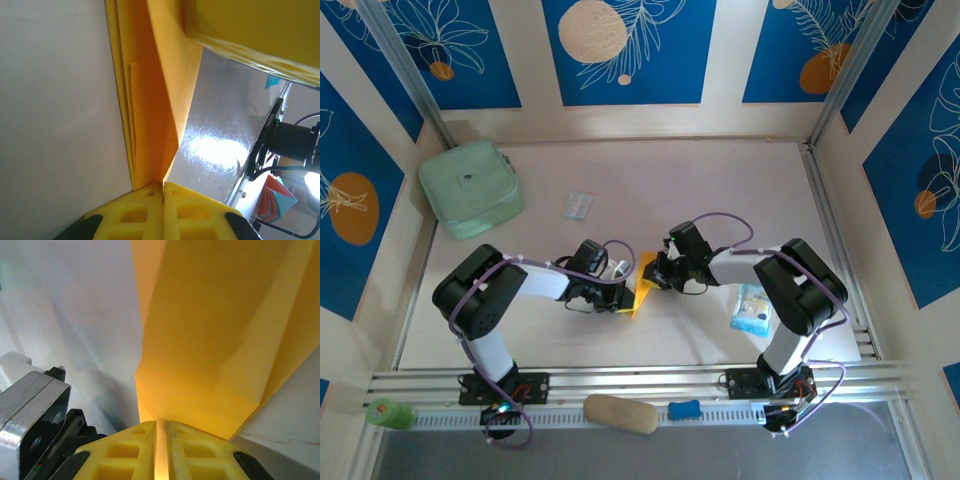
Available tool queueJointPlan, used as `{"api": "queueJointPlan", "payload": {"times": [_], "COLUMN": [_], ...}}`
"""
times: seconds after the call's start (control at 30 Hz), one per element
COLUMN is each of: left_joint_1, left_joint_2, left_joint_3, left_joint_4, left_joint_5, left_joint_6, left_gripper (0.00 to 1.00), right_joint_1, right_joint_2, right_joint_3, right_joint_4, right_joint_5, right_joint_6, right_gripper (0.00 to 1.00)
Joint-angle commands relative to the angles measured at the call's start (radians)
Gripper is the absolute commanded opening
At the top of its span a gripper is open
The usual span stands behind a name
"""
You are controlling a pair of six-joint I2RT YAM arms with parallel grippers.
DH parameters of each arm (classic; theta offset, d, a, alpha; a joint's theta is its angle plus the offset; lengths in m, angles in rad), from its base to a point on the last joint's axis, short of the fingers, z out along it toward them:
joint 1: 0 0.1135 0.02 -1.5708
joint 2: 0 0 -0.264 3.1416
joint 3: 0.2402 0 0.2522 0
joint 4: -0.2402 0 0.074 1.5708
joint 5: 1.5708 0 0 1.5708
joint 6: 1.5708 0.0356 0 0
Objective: Fold a paper plane with a square sheet of paper (pick it up from the middle)
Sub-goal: Fold the wing for the fifth time at the center of the table.
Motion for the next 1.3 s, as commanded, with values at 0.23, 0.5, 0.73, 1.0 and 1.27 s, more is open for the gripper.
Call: {"api": "queueJointPlan", "payload": {"times": [0.23, 0.5, 0.73, 1.0, 1.27], "left_joint_1": [0.020, 0.016, -0.020, -0.078, -0.149], "left_joint_2": [0.004, -0.071, -0.060, -0.033, 0.014], "left_joint_3": [-0.020, -0.002, 0.055, 0.155, 0.238], "left_joint_4": [-0.002, -0.148, -0.254, -0.453, -0.573], "left_joint_5": [0.009, -0.060, -0.086, -0.224, -0.341], "left_joint_6": [-0.015, 0.068, 0.135, 0.243, 0.306], "left_gripper": [0.00, 0.25, 0.34, 0.33, 0.26], "right_joint_1": [-0.005, -0.013, -0.014, -0.013, -0.014], "right_joint_2": [0.046, 0.050, 0.044, 0.044, 0.038], "right_joint_3": [0.025, 0.015, 0.018, 0.020, 0.021], "right_joint_4": [-0.055, -0.096, -0.096, -0.098, -0.107], "right_joint_5": [0.037, 0.063, 0.056, 0.053, 0.054], "right_joint_6": [0.001, 0.030, 0.034, 0.034, 0.030], "right_gripper": [0.13, 0.13, 0.13, 0.13, 0.13]}}
